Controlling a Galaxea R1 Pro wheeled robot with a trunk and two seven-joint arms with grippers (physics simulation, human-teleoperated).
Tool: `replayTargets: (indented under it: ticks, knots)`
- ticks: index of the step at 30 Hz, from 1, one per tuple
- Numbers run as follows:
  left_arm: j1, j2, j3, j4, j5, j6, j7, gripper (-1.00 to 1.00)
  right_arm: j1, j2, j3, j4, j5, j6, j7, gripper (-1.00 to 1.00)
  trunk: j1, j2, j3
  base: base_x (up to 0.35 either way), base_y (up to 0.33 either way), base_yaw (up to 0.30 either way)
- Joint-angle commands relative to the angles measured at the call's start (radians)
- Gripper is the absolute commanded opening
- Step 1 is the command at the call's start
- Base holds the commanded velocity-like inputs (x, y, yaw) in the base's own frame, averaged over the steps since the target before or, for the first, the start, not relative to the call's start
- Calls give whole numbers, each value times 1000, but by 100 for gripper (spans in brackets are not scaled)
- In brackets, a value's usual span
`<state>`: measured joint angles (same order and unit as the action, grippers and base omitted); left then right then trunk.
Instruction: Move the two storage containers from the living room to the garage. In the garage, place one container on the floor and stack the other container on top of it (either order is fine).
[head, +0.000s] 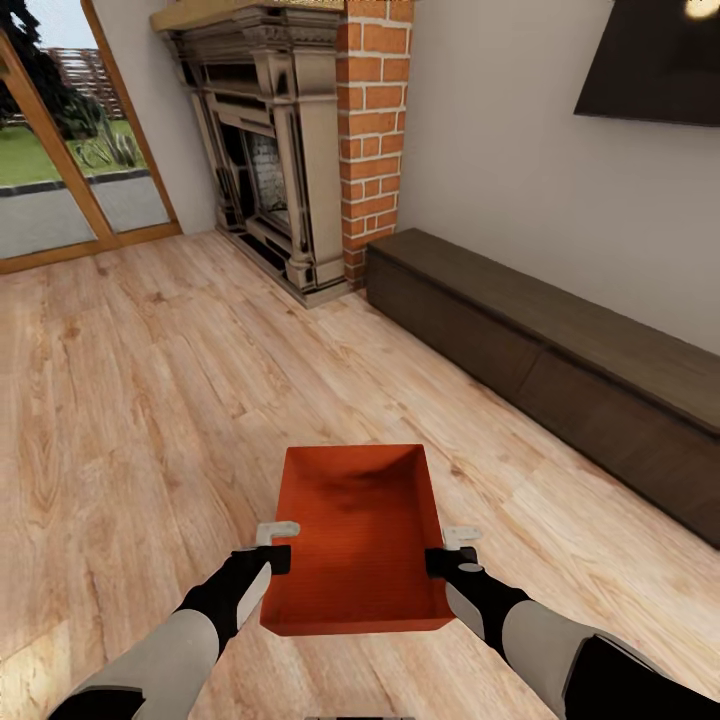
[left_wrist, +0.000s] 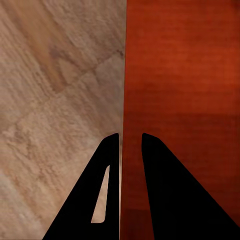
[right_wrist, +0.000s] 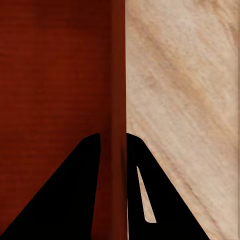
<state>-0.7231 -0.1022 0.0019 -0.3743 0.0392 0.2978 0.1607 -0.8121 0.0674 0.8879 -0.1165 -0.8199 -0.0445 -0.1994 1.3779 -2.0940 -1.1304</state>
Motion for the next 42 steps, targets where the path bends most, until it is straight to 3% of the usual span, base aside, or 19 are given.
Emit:
replayTargets:
  ticks: [1,42]
  knots:
    - [1,1,7,1,-13,9,11,-100,-1,-6,-7,0,5,-39,-30,-100,-4,7,3,0,0,0]
    - [1,3,7,0,-13,9,10,-100,-1,-11,-7,0,7,-35,-23,-100,-161,294,131,0,0,0]
